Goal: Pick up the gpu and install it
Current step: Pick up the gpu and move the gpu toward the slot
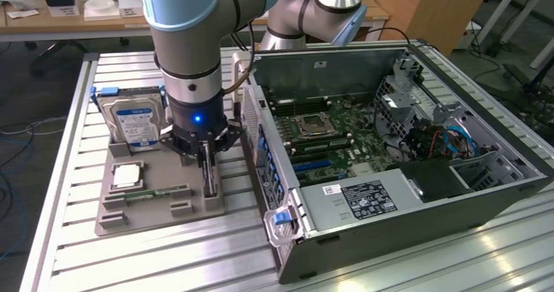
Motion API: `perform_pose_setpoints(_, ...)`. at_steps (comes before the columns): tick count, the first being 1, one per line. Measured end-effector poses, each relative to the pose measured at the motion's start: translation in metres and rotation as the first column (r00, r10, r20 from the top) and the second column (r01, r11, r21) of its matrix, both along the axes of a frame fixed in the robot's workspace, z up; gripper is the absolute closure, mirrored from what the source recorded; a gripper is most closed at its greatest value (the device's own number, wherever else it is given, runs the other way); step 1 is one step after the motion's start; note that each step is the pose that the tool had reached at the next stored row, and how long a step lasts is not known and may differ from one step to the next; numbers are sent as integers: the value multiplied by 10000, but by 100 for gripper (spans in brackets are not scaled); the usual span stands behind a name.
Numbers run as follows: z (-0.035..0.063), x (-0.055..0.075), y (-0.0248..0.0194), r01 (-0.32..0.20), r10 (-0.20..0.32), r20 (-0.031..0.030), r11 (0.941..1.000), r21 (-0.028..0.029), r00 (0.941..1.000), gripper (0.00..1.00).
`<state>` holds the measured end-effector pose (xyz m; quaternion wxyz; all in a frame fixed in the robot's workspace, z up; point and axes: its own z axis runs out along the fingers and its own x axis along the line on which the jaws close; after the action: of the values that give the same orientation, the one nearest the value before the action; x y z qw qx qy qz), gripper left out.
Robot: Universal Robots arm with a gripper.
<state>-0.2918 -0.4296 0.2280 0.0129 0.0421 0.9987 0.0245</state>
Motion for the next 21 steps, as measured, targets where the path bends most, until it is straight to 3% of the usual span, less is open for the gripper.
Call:
perform_pose_setpoints(10, 1, 0, 0, -115, 115, 1, 9999, 2, 9999, 73)
perform_pose_setpoints(16, 100, 0, 0, -115, 115, 0, 9999, 2, 9999, 73)
perform_pose_setpoints(21, 108, 0, 0, -115, 115, 1, 9999, 2, 9999, 73)
